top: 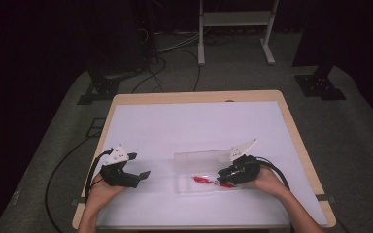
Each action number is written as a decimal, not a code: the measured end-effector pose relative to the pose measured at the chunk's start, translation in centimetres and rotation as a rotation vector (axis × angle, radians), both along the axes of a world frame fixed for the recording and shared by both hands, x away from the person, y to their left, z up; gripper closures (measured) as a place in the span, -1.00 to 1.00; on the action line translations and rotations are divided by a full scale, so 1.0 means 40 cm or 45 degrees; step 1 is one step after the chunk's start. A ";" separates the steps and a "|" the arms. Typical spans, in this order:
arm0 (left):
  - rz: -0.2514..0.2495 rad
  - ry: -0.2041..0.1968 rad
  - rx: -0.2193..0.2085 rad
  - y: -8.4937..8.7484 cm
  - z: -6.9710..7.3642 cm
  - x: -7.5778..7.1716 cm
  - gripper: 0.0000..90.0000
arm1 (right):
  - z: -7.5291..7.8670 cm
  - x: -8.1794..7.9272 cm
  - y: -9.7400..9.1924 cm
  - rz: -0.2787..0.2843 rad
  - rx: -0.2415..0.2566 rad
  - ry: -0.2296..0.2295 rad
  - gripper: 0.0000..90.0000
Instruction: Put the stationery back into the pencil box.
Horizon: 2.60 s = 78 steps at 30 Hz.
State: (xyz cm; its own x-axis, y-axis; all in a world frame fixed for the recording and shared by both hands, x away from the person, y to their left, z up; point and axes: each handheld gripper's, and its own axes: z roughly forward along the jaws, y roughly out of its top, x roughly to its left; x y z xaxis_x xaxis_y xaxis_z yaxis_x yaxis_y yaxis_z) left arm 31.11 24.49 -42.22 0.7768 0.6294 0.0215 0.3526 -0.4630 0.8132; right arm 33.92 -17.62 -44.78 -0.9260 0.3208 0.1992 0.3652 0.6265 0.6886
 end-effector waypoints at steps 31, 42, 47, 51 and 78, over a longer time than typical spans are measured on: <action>-0.004 0.004 0.002 0.000 0.000 0.000 -0.70 | 0.043 -0.017 -0.079 -0.099 0.030 -0.045 0.25; -0.005 0.006 0.003 -0.001 0.000 0.000 -0.70 | 0.049 -0.022 -0.107 -0.137 0.038 -0.051 0.21; -0.004 0.004 0.002 -0.001 0.000 -0.001 -0.70 | 0.050 -0.024 -0.121 -0.150 0.037 -0.059 0.20; -0.004 0.005 0.000 -0.001 0.000 0.000 -0.70 | 0.051 -0.027 -0.136 -0.164 0.036 -0.057 0.20; -0.001 0.002 0.000 0.002 0.001 0.000 -0.70 | 0.053 -0.042 -0.212 -0.273 0.035 -0.068 0.06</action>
